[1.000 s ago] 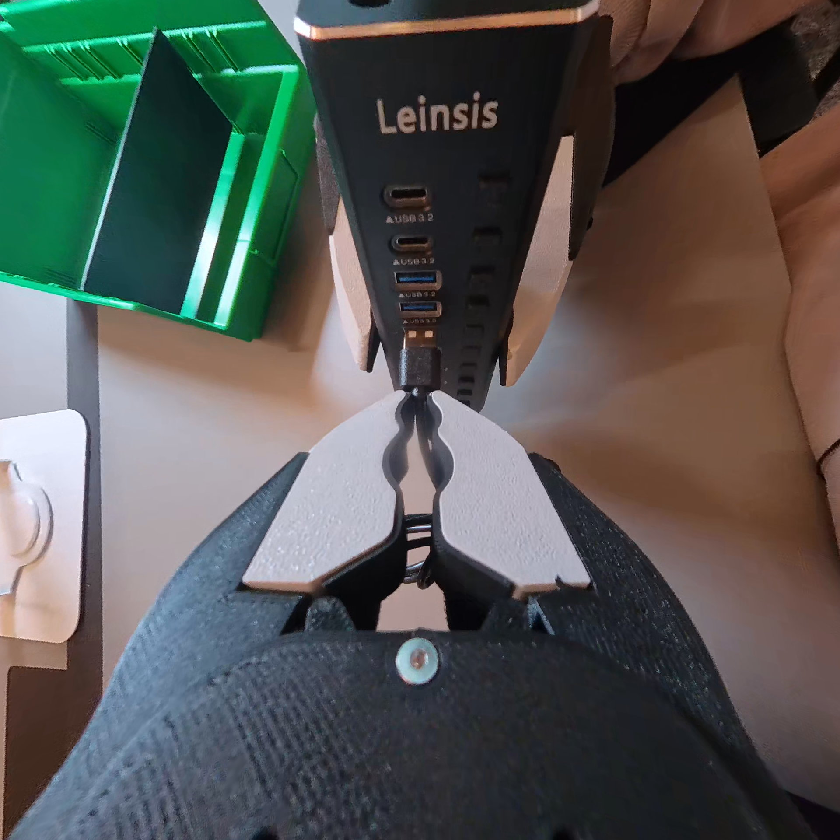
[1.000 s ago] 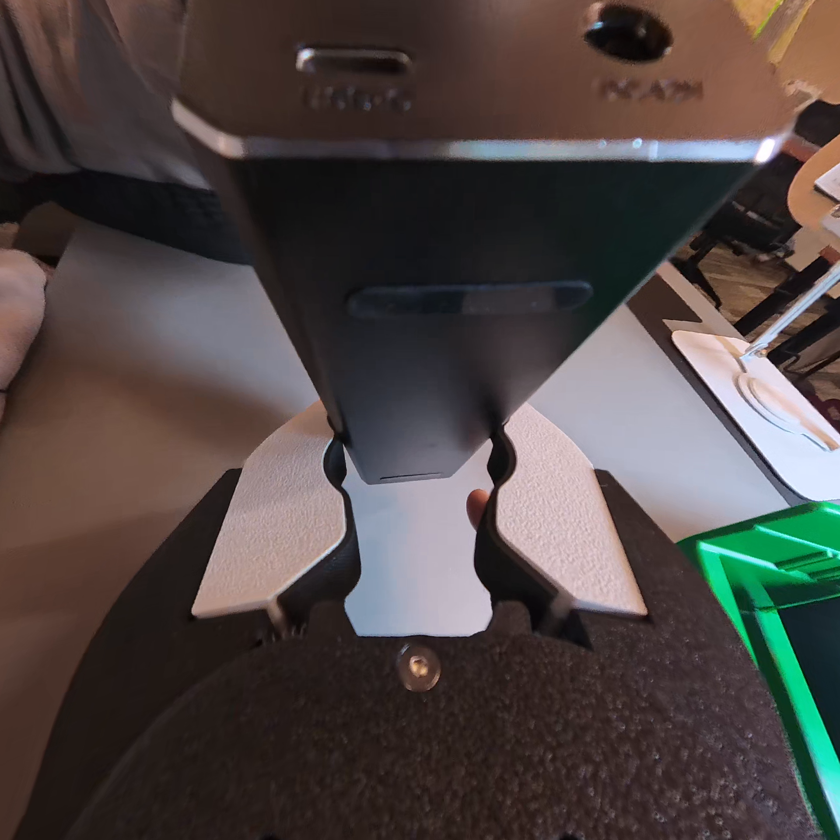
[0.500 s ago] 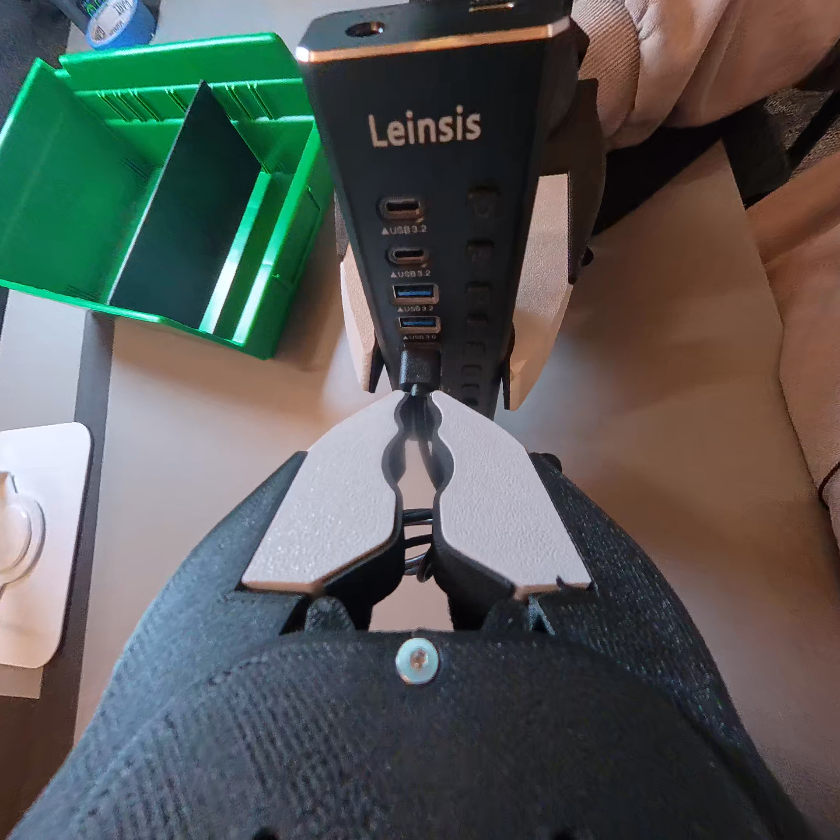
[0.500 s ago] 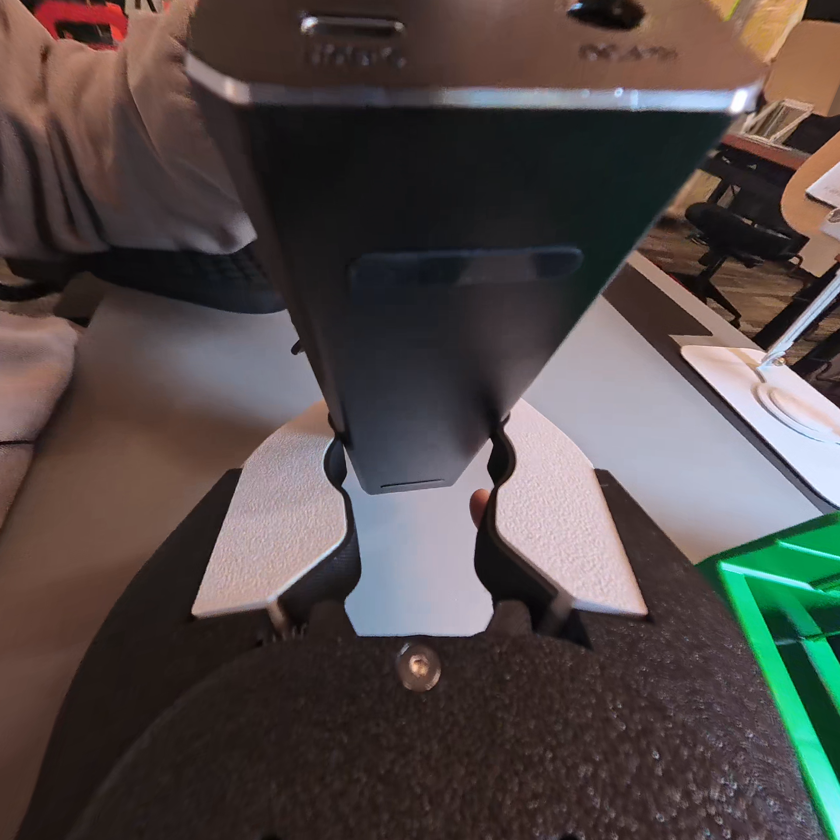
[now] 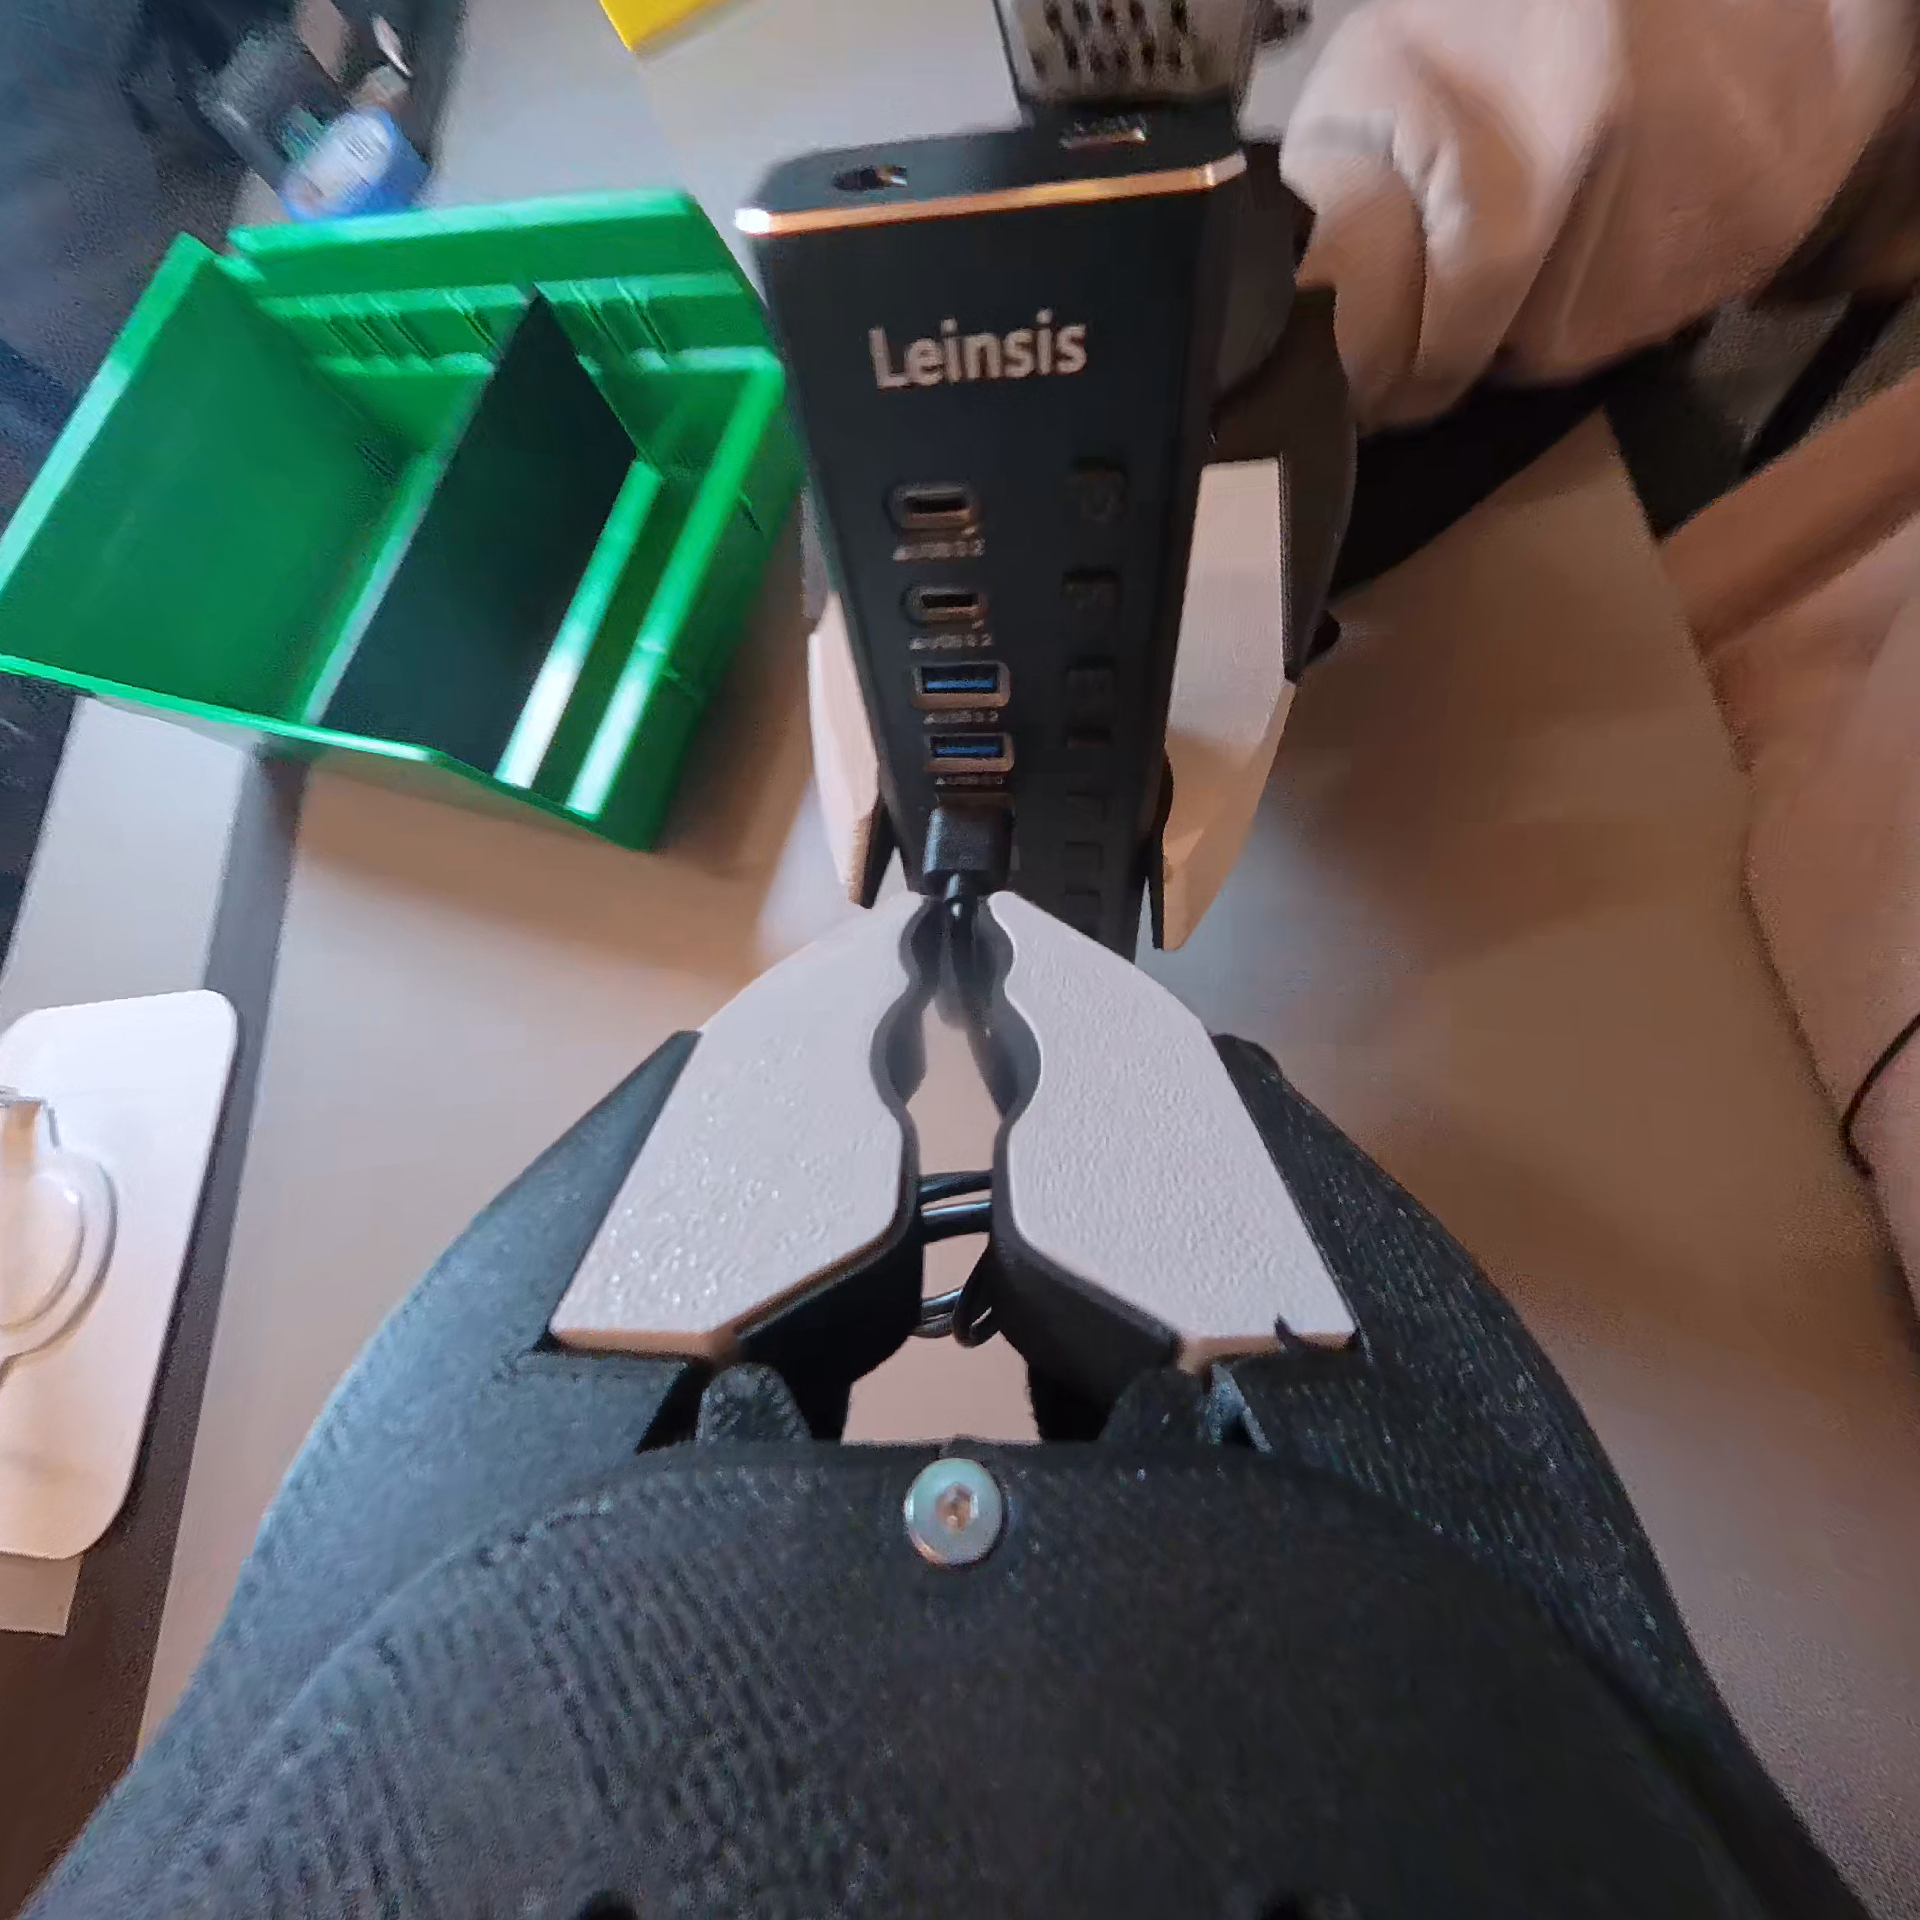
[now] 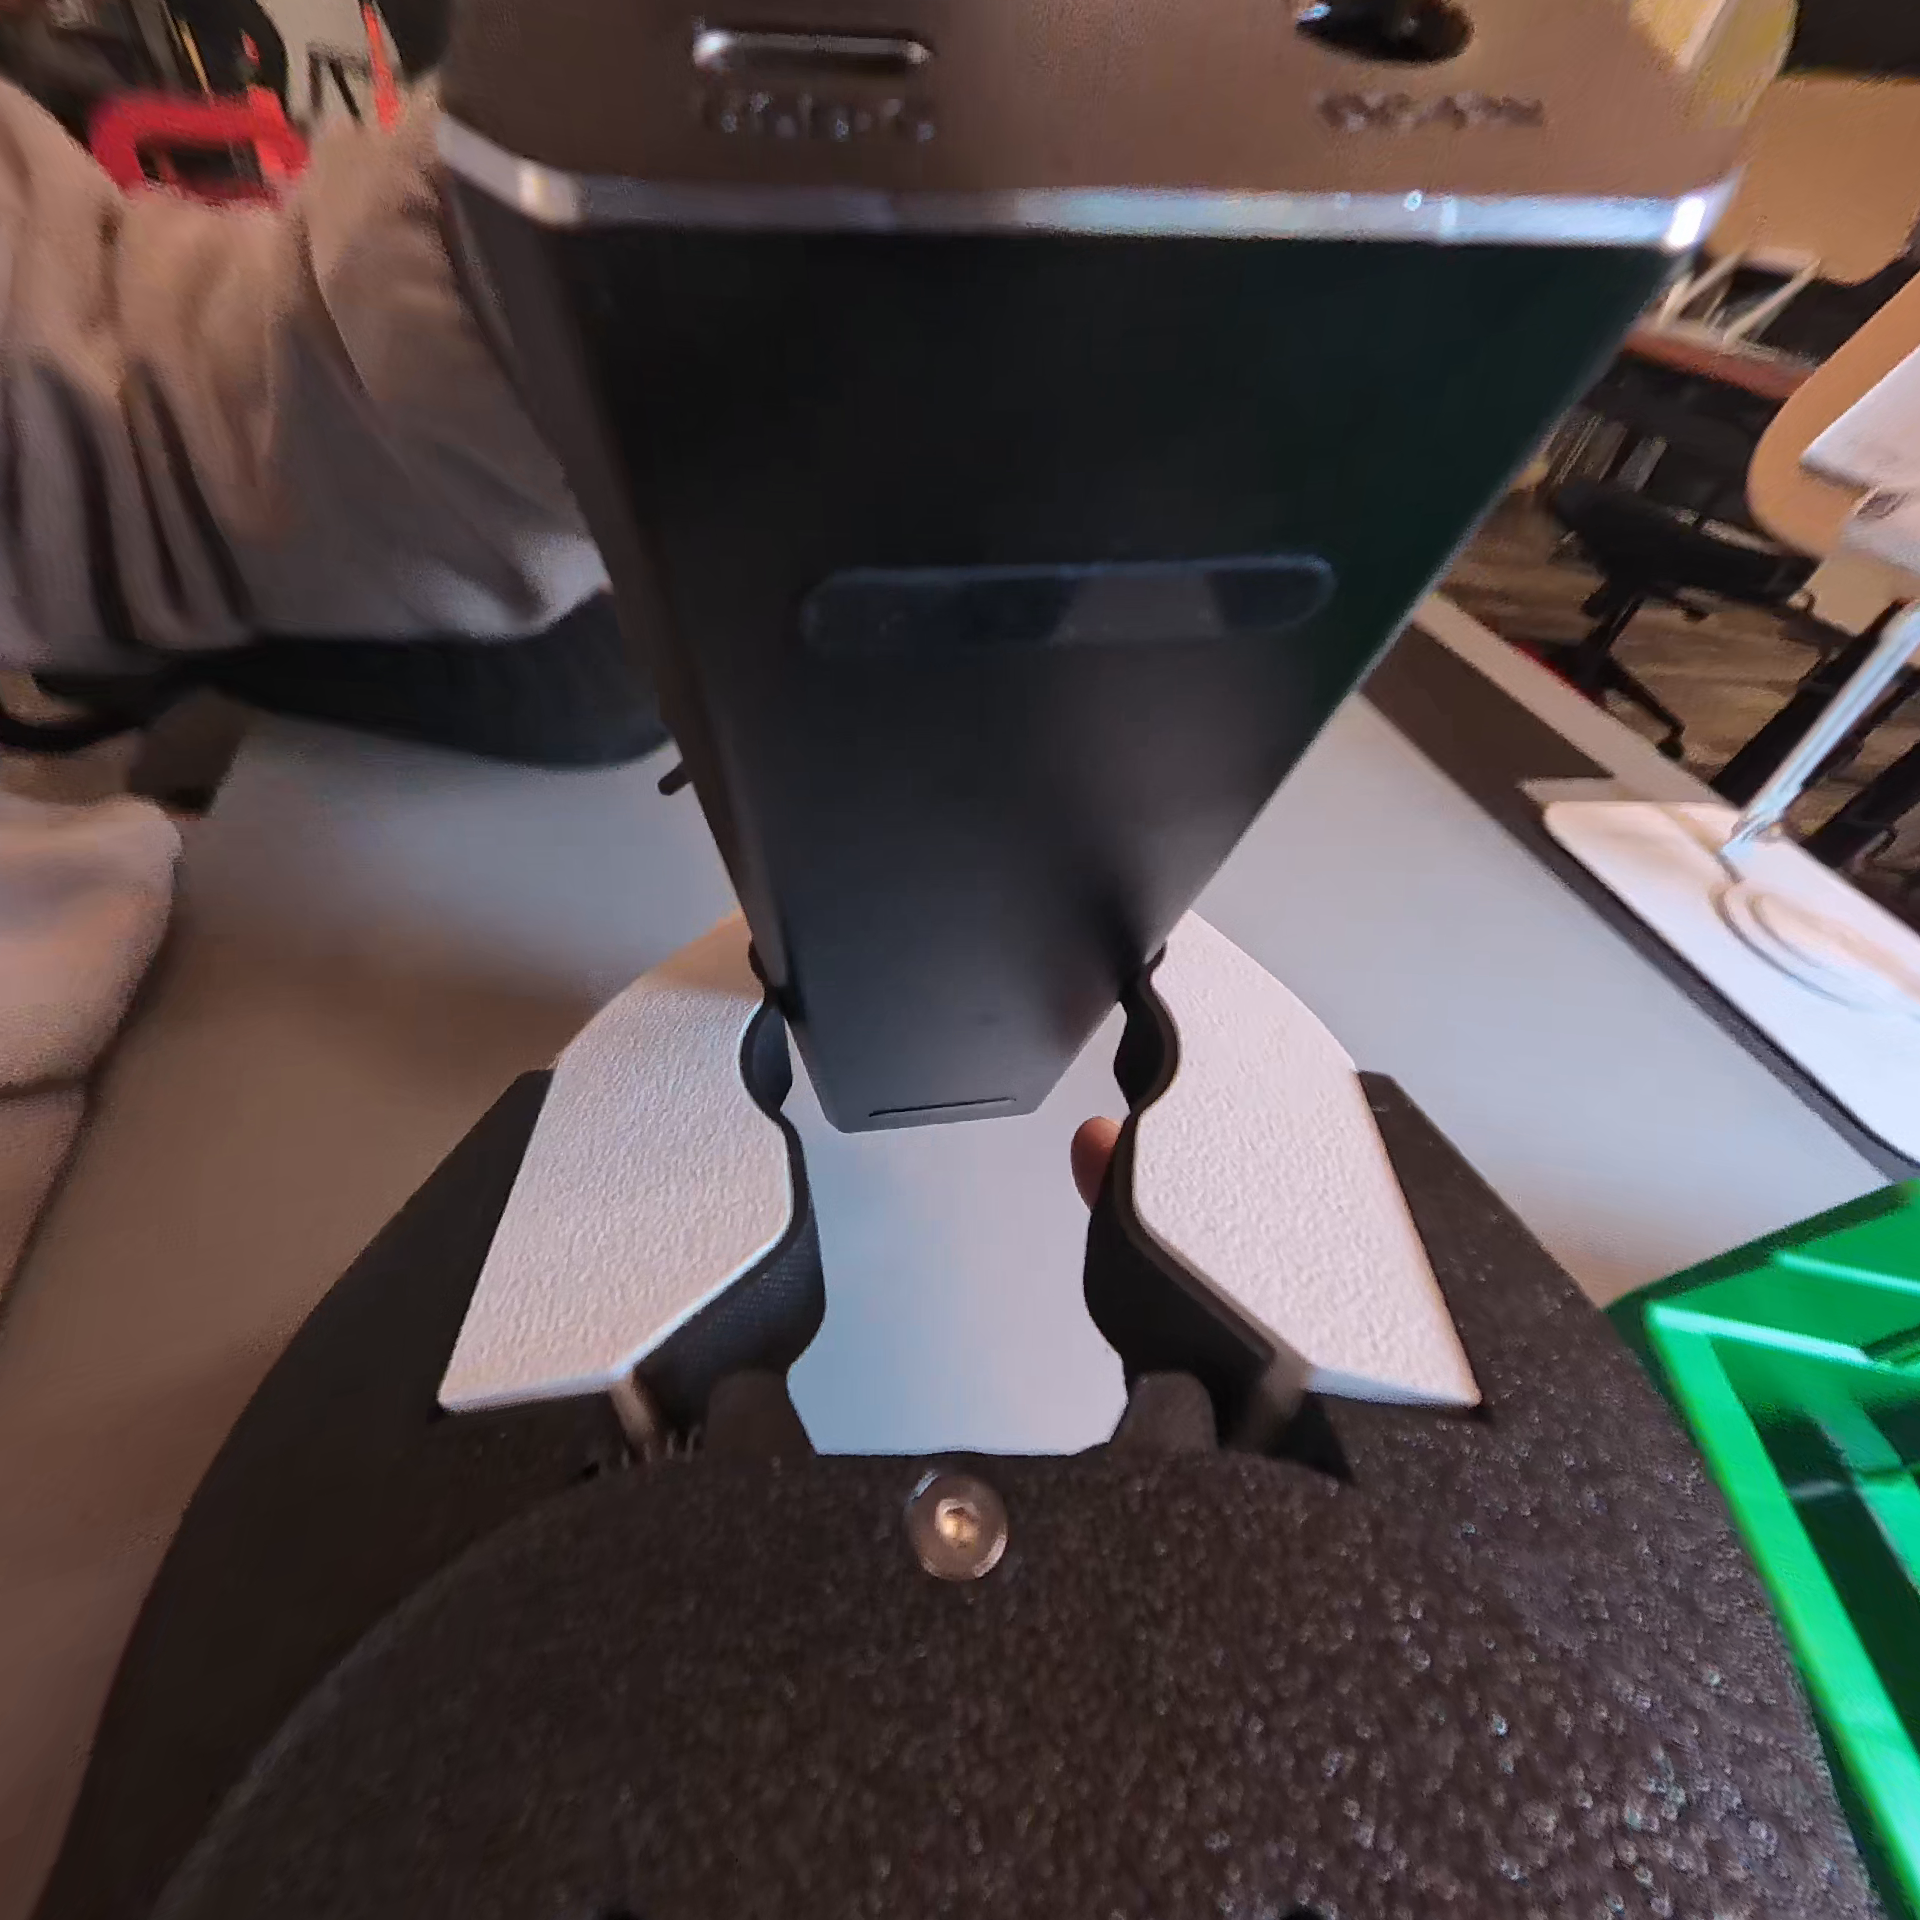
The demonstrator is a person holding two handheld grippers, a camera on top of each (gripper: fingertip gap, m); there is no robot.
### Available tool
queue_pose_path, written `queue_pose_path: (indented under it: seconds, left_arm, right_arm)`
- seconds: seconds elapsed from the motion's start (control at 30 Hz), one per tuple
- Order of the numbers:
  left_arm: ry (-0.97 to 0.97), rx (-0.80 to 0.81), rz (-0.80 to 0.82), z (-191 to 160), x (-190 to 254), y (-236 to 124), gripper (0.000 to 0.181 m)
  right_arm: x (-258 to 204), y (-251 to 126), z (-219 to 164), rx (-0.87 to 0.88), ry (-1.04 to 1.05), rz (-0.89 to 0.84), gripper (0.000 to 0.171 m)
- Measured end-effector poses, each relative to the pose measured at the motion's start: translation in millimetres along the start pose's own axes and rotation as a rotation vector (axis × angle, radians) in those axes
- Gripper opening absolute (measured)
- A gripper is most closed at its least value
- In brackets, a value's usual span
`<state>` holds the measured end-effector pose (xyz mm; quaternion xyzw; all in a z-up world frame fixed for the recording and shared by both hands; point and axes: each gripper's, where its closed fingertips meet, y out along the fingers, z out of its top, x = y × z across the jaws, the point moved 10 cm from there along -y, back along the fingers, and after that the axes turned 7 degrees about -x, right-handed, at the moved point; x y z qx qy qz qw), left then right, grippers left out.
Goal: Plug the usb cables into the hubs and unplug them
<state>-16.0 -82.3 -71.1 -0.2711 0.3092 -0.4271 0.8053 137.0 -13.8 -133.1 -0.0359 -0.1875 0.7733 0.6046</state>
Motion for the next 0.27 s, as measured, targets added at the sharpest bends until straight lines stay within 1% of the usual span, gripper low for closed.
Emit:
queue_pose_path:
  seconds: [0.07,0.13,0.2,0.23,0.27]
  left_arm:
    - [-0.050,0.108,0.075,2,-12,-32,0.022]
    - [-0.127,0.224,0.247,-7,-30,-81,0.021]
    - [-0.241,0.324,0.444,-31,-48,-133,0.019]
    - [-0.305,0.336,0.539,-49,-57,-154,0.018]
    - [-0.364,0.303,0.622,-70,-65,-170,0.015]
  right_arm:
    - [4,-7,6,0.073,0.031,-0.035,0.061]
    - [12,-16,4,0.119,0.080,-0.069,0.061]
    - [20,-25,-3,0.146,0.139,-0.099,0.061]
    - [24,-28,-5,0.157,0.167,-0.105,0.061]
    - [28,-30,-6,0.172,0.191,-0.108,0.061]
